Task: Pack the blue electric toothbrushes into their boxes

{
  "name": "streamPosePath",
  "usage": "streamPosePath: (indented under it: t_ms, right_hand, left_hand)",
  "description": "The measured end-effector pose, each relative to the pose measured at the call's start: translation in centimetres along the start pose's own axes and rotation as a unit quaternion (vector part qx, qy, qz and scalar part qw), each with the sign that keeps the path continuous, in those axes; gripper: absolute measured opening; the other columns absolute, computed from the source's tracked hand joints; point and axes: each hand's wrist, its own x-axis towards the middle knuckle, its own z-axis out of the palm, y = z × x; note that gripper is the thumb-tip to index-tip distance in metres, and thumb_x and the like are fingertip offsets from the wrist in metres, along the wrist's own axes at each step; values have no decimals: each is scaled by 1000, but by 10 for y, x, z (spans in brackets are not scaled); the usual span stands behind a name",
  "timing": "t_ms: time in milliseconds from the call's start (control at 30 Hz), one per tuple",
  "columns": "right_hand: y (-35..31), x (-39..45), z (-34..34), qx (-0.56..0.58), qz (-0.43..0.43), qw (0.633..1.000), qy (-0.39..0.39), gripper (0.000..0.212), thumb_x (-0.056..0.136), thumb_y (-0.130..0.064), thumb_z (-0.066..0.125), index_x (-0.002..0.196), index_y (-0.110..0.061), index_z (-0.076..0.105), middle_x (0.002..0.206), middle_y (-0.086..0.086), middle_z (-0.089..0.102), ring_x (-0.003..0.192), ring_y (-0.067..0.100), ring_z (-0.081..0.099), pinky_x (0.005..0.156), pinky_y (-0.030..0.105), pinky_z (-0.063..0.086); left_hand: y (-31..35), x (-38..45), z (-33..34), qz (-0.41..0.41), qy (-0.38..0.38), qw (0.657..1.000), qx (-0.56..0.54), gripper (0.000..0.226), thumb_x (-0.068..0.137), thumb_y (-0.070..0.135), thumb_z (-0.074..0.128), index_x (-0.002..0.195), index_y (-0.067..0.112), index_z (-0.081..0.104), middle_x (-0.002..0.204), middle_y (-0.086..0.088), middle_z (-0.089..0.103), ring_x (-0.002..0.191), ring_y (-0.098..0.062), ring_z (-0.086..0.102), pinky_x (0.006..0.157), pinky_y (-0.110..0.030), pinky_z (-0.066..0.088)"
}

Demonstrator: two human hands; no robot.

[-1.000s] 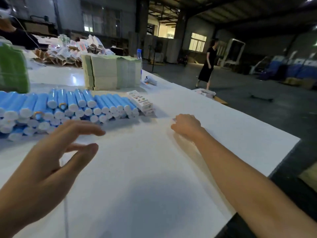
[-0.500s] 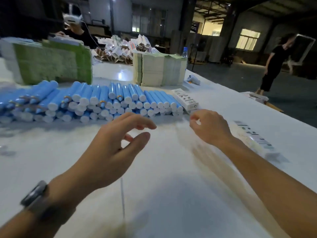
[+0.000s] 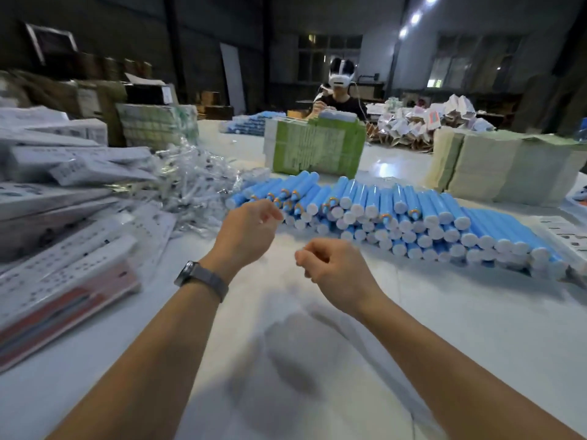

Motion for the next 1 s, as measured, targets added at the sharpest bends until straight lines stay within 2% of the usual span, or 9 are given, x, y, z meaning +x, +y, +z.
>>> streamPosePath:
  t_ms: [133,200,267,367,433,500,600,767,1000]
  right_hand:
    - [-6,10,16,51,-16,999,-5,25,90,-22,62,70,-9,66,66,10,65,71,29,62,76,48,52]
    - [-7,12,18,66,-28,997,-3,25,92,-21,62,69,-10,66,67,10,65,70,28,61,73,46,52]
    - [-6,13,18,81,-37,996,-2,26,92,-21,62,69,-12,66,66,7,65,64,22,60,67,40,50]
    - [-9,12,18,101,-44,994,-9,24,92,-23,62,69,-15,67,64,3,66,60,12,57,63,34,47]
    - [-12,10,21,101,-50,993,-19,23,91,-24,63,70,-16,67,66,5,66,64,20,60,66,38,50]
    - [-16,6,23,96,-62,993,-35,23,91,-25,63,69,-17,66,68,9,66,69,26,61,70,42,51]
    - [-19,3,26,93,-76,992,-46,25,91,-26,64,67,-19,64,68,9,65,70,27,60,70,41,50]
    - [-19,4,22,85,-73,993,-46,24,92,-27,63,69,-18,66,68,9,65,71,26,60,72,42,50]
    - [-19,9,11,98,-69,993,-24,24,92,-25,63,71,-15,67,70,10,66,74,31,61,76,49,53]
  left_hand:
    - [-1,-2,-9,-15,1,1000,-27,33,90,6,55,71,33,62,85,-1,70,85,-26,66,83,-36,53]
    - [-9,-7,-20,-14,15,1000,22,26,90,10,56,78,31,64,85,4,70,83,-22,64,82,-35,53]
    - [-22,-14,-39,-11,70,991,109,20,89,12,58,94,28,67,98,3,69,96,-23,62,89,-37,50]
    - [-45,-23,-79,-37,166,926,336,36,86,17,63,121,25,59,127,-7,58,123,-33,48,106,-48,37]
    - [-55,-29,-100,-129,128,884,431,51,87,22,62,135,26,45,141,-11,46,134,-39,36,114,-60,25]
    - [-63,-35,-108,-198,77,871,444,56,90,20,57,141,27,36,146,-13,41,136,-41,32,114,-62,23]
    - [-72,-42,-105,-187,70,871,448,49,90,14,53,138,23,43,141,-11,51,131,-38,44,107,-54,34]
    - [-72,-33,-98,-111,101,879,453,42,87,9,57,126,22,64,130,-5,58,122,-36,48,100,-49,41]
    - [-61,-20,-91,14,147,929,339,51,88,-5,56,135,16,58,119,-17,58,107,-41,53,83,-52,50]
